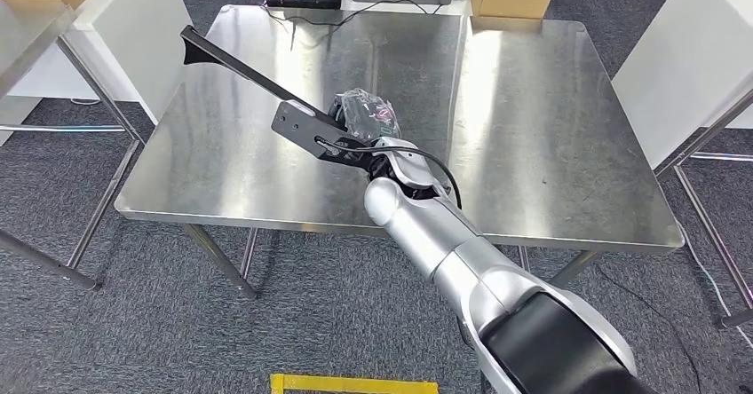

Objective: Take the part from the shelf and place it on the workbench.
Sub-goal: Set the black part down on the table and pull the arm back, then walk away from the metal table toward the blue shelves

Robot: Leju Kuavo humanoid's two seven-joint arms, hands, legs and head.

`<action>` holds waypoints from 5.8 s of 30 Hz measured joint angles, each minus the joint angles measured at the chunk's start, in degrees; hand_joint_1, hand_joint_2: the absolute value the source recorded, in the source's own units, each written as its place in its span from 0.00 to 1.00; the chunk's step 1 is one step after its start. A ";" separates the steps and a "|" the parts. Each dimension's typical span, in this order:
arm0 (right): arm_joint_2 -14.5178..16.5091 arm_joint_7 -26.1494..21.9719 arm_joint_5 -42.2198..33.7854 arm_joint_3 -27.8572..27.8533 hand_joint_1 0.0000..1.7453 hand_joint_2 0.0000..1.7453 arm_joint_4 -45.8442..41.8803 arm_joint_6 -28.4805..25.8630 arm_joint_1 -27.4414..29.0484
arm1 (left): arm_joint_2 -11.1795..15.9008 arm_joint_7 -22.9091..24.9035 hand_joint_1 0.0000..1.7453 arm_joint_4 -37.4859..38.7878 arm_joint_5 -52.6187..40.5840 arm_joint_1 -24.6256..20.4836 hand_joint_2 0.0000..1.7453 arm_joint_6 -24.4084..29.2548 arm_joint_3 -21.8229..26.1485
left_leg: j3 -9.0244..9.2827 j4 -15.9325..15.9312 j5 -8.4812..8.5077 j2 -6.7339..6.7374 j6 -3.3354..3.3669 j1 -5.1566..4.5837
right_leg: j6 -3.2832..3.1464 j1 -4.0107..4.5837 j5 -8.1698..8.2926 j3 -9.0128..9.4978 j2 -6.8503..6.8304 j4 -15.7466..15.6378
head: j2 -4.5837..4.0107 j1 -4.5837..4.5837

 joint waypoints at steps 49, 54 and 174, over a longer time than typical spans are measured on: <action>-3.35 16.65 22.87 6.25 1.00 1.00 9.43 7.29 0.96 | 0.18 -3.03 0.00 0.01 -1.19 0.09 1.00 3.33 0.91 | -0.44 0.92 -0.28 0.78 -4.84 2.23 | -1.22 -0.61 4.75 7.83 -0.11 -13.67 | 0.00 -0.59; -6.09 18.39 23.53 5.56 1.00 1.00 10.84 7.11 1.60 | 0.38 -3.50 0.00 -0.02 -0.38 0.10 1.00 2.33 0.88 | 0.07 -0.08 -0.15 0.44 -3.70 1.68 | -1.37 -0.20 4.81 8.01 -0.11 -13.97 | 0.00 -0.28; -2.02 -44.13 -20.96 -37.96 0.00 0.00 -60.01 2.16 61.70 | -4.02 -7.89 0.00 0.07 16.06 -1.57 0.00 13.71 11.58 | 0.97 -2.05 2.19 1.11 -2.05 0.29 | -0.77 -0.12 0.66 14.26 -0.12 -15.53 | 0.00 0.38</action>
